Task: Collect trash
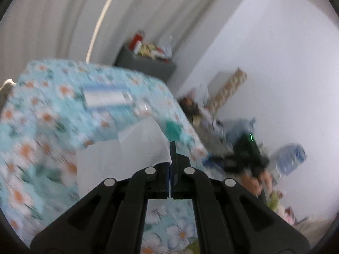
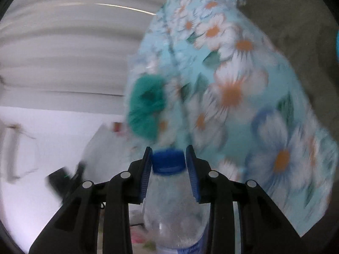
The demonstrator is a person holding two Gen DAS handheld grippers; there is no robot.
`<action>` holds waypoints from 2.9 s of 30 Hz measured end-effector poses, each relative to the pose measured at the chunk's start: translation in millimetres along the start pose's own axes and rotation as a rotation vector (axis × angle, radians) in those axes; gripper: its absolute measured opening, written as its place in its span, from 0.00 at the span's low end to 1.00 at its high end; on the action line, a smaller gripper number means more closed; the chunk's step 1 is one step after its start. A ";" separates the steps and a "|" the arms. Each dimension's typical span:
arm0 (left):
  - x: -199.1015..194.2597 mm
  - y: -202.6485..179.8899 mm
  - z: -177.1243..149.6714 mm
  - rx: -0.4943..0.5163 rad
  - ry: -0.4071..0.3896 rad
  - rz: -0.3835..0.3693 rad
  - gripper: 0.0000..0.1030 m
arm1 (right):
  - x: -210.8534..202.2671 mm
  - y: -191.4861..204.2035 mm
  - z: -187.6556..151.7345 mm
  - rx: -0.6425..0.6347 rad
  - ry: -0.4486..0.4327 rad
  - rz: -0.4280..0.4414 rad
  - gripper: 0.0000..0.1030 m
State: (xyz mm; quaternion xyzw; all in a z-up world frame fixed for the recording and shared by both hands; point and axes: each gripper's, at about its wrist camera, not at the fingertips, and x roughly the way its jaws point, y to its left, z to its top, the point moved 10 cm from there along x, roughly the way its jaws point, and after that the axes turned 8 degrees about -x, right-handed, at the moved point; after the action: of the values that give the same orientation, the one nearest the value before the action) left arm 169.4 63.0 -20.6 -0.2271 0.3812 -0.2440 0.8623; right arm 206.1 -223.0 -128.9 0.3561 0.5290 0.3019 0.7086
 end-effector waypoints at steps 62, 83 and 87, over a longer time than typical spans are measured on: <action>78.8 -77.8 -81.2 0.227 0.185 -0.033 0.00 | -43.2 -11.5 -113.9 -0.096 -0.168 -0.457 0.59; 89.6 -42.2 -84.0 0.420 0.116 0.247 0.00 | -43.2 -10.4 -93.7 -0.140 -0.105 -0.506 0.68; 91.6 -41.8 -82.7 0.438 0.104 0.269 0.00 | -40.7 -11.8 -94.3 -0.149 -0.092 -0.524 0.66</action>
State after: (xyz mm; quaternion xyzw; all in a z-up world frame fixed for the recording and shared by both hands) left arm 149.6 -40.9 -96.7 0.0306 0.3899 -0.2152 0.8948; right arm 105.2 -244.9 -134.5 0.1674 0.5466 0.1300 0.8101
